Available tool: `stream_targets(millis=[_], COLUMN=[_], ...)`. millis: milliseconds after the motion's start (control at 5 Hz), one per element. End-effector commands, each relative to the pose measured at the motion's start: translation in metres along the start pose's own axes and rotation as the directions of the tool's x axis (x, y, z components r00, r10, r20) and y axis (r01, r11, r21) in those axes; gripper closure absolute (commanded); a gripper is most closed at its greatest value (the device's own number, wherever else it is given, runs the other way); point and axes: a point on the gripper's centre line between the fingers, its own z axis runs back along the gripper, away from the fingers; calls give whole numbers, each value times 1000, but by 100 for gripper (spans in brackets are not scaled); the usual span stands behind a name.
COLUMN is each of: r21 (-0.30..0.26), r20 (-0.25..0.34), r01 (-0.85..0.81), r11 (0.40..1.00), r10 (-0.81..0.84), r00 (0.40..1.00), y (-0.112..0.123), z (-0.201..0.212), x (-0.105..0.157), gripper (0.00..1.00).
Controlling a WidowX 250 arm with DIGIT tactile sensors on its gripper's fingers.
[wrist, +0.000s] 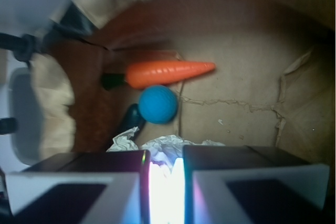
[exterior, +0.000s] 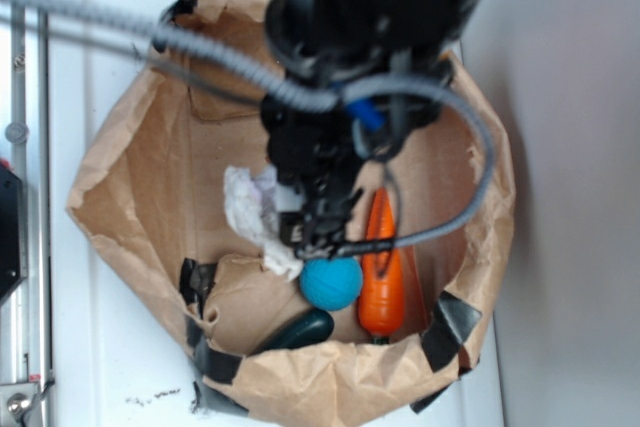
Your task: Grab the white paper.
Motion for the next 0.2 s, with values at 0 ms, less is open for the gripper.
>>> stream_targets(millis=[0], r21=[67], r20=[155], r01=[-83], r11=[994], r10=[71], r00=[985], y=[5], z=[34], x=[7], gripper=[100])
